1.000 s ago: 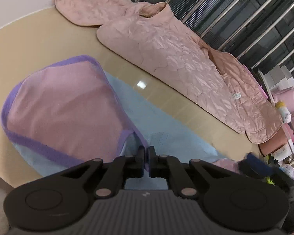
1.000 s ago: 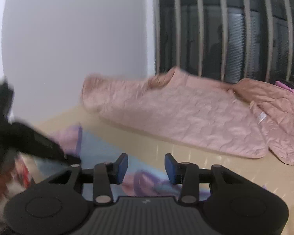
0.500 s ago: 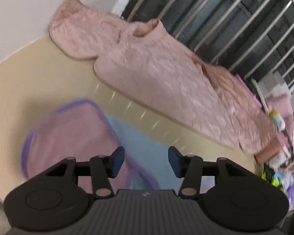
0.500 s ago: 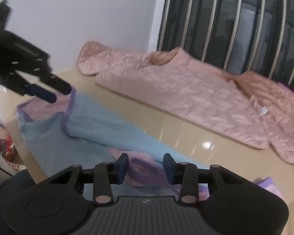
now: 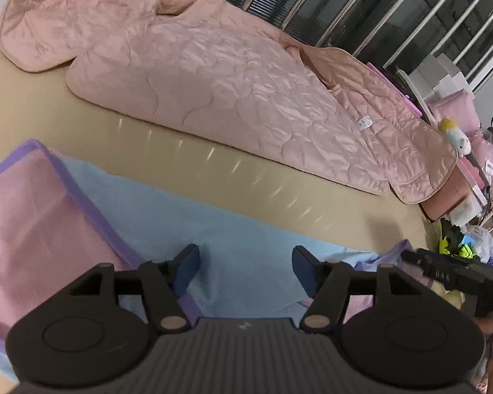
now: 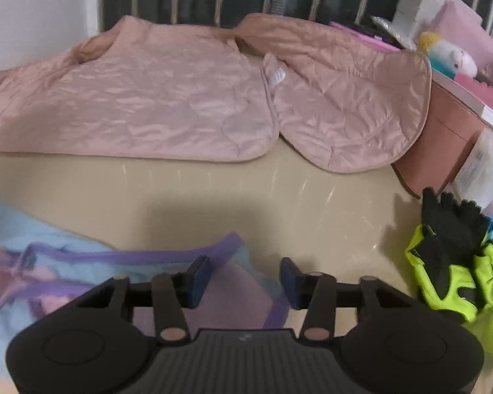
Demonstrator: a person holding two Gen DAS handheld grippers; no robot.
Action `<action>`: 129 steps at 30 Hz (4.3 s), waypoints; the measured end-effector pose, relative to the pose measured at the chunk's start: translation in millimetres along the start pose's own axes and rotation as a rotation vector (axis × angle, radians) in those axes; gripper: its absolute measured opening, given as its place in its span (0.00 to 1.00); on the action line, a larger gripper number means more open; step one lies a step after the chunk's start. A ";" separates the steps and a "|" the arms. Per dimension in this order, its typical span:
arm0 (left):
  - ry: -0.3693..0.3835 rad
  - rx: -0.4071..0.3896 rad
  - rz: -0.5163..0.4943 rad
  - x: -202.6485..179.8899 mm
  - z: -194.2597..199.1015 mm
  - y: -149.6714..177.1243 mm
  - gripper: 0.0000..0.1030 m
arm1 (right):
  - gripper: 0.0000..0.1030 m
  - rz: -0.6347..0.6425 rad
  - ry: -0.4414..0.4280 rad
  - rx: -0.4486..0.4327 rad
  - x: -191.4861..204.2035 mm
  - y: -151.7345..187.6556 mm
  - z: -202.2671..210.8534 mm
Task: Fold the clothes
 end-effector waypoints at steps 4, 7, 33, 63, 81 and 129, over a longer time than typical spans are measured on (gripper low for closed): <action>-0.010 0.002 0.039 3.1 3.2 0.1 0.62 | 0.00 0.051 0.045 -0.174 7.0 -14.4 16.5; -0.030 0.006 0.035 0.5 4.8 -0.9 0.63 | 0.01 0.143 -0.018 -0.440 12.7 -9.1 78.9; 0.034 -0.083 -0.369 -79.0 13.2 18.9 0.64 | 0.35 0.289 -0.007 -0.501 8.5 95.9 145.9; 0.030 -0.019 -0.296 -42.5 32.7 40.9 0.45 | 0.12 -0.029 -0.327 -0.249 84.4 67.4 98.0; -0.362 -0.133 -0.270 64.4 17.9 -26.3 0.09 | 0.46 -0.053 0.074 -0.283 -7.0 90.7 120.5; -0.086 -0.069 -0.097 0.9 47.7 7.9 0.71 | 0.62 0.427 -0.141 -0.475 211.8 77.1 137.4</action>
Point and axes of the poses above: each gripper's, at about its wrist camera, not at the fingertips, and z roughly against the way its jaws point, x to its left, y to its underside, the point moved 6 cm from there along -z, roughly the way its jaws point, and after that the axes turned 9 degrees about -x, right-handed, at the moved point
